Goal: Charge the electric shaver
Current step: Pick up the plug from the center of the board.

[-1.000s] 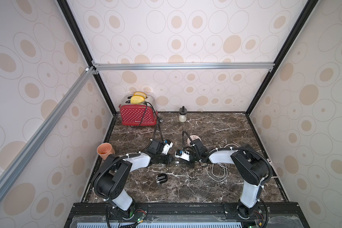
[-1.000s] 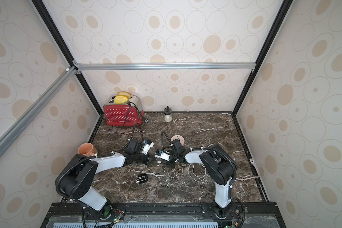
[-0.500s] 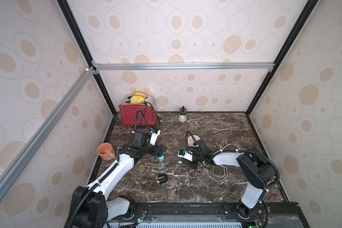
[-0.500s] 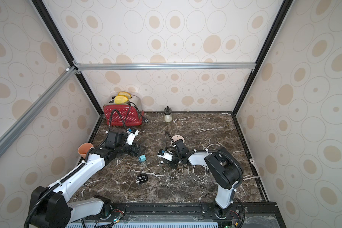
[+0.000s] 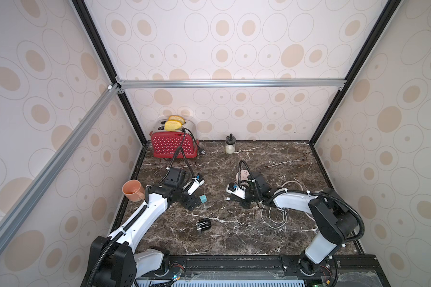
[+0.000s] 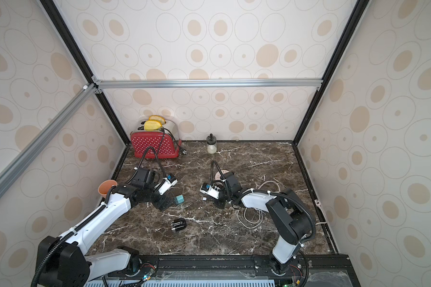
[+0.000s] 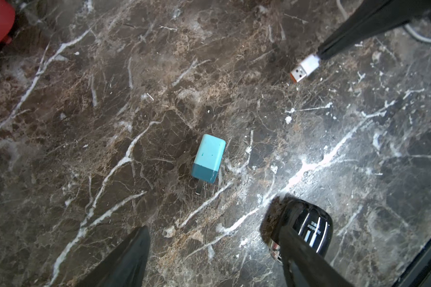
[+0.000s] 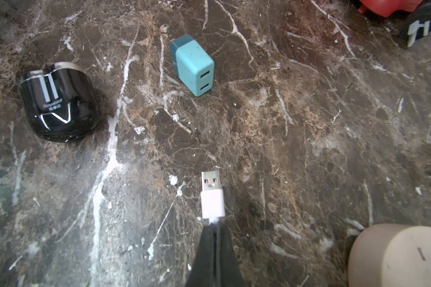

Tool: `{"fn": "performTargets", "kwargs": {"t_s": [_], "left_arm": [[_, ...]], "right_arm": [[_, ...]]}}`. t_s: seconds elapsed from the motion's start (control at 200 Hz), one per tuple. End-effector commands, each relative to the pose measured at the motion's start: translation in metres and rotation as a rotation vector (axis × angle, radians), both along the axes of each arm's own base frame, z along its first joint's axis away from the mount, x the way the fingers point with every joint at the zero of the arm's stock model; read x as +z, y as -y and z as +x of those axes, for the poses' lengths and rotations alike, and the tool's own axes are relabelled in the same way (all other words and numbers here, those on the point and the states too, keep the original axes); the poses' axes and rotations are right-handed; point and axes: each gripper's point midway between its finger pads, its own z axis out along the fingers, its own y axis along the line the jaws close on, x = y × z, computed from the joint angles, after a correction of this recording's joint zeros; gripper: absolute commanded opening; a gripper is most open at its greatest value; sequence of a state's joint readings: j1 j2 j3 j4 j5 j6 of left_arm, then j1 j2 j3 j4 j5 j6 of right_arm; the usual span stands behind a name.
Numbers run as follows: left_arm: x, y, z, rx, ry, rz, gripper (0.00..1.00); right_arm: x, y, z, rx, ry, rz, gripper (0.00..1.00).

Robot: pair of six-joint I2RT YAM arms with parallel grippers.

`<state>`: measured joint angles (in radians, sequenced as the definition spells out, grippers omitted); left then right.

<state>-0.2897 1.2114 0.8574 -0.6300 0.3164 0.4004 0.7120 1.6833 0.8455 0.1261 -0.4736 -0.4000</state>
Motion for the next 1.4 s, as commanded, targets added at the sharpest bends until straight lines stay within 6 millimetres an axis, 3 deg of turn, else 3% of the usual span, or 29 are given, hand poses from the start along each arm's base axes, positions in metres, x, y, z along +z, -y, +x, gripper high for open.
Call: {"fn": "performTargets", "kwargs": {"t_s": [0.0,0.22,0.411,0.721,1.092,1.392], "left_arm": [[-0.015,0.002,-0.008,-0.121,-0.019,0.041,0.83],[-0.032,0.012,0.015,-0.158,0.058,0.014,0.83],[-0.054,0.005,0.023,-0.194,0.043,0.100,0.83],[-0.074,0.009,0.031,-0.229,0.008,0.103,0.80],[-0.081,0.012,0.039,-0.212,0.016,0.081,0.58],[-0.082,0.010,0.039,-0.205,0.030,0.088,0.35]], "right_arm": [[0.004,0.004,-0.005,0.009,-0.010,0.009,0.00],[0.006,0.007,-0.001,-0.002,-0.002,0.014,0.00],[0.007,0.008,0.000,-0.005,0.000,0.017,0.00],[0.005,0.008,0.004,-0.006,-0.002,0.008,0.00],[0.002,0.009,0.005,-0.003,-0.009,-0.010,0.00],[0.005,0.008,0.006,-0.008,-0.013,-0.003,0.00]]}}
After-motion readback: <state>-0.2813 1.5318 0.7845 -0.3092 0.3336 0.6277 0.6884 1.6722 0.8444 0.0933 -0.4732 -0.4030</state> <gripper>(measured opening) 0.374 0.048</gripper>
